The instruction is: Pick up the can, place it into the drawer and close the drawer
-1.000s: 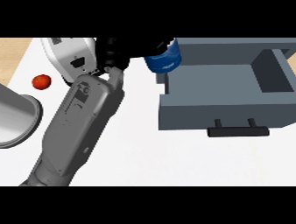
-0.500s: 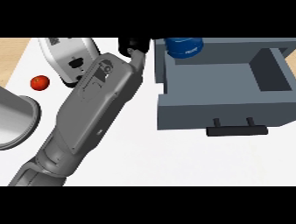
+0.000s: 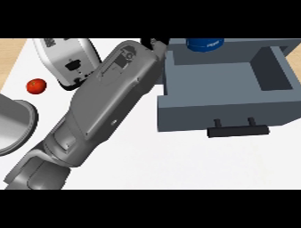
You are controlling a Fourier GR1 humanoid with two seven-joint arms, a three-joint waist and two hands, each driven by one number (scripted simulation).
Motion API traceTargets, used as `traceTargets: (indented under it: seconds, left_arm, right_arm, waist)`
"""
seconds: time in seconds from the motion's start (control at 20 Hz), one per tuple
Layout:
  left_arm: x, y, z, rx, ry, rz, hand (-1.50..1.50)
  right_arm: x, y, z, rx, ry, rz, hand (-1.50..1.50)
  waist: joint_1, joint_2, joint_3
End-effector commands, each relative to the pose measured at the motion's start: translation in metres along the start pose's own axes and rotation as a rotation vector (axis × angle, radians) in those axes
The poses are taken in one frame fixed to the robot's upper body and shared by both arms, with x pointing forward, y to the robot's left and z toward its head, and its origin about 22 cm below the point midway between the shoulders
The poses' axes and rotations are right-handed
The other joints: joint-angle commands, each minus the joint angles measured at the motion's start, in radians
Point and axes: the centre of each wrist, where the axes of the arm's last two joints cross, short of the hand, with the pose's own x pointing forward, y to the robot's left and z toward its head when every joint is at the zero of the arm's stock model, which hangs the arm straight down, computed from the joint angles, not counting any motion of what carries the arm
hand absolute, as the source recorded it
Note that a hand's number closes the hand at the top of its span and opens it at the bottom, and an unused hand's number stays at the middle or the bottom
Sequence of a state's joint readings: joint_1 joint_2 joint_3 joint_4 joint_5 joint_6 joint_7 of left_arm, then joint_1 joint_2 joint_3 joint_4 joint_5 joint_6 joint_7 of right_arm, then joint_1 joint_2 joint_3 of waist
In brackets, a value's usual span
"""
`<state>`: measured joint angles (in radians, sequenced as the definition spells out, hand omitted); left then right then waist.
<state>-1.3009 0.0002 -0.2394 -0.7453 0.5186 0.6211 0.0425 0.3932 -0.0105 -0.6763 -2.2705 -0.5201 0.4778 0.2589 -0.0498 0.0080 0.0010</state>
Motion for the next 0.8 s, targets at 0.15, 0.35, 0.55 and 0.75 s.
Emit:
traceTargets:
  seconds: [0.15,0.35,0.55,0.75]
  left_arm:
    - [-0.014,-0.007,-0.003,-0.026,0.031,-0.024,1.5]
    - [-0.024,-0.013,0.001,0.025,0.029,-0.054,1.5]
    - [-0.005,-0.024,-0.006,0.03,0.061,-0.057,1.5]
    - [-0.023,-0.016,-0.008,0.049,0.068,-0.105,1.5]
  right_arm:
    - [0.0,0.003,-0.001,0.002,-0.009,-0.004,-1.5]
    - [0.009,0.007,-0.006,-0.004,-0.016,-0.02,-1.5]
    - [0.015,0.004,-0.014,0.029,-0.023,-0.018,-1.5]
    - [0.016,0.013,-0.02,0.024,-0.027,-0.001,-1.5]
  waist:
    - [0.001,0.0,0.0]
    - [-0.022,0.004,0.0]
    - [-0.024,0.005,0.001]
    - [-0.032,0.011,0.001]
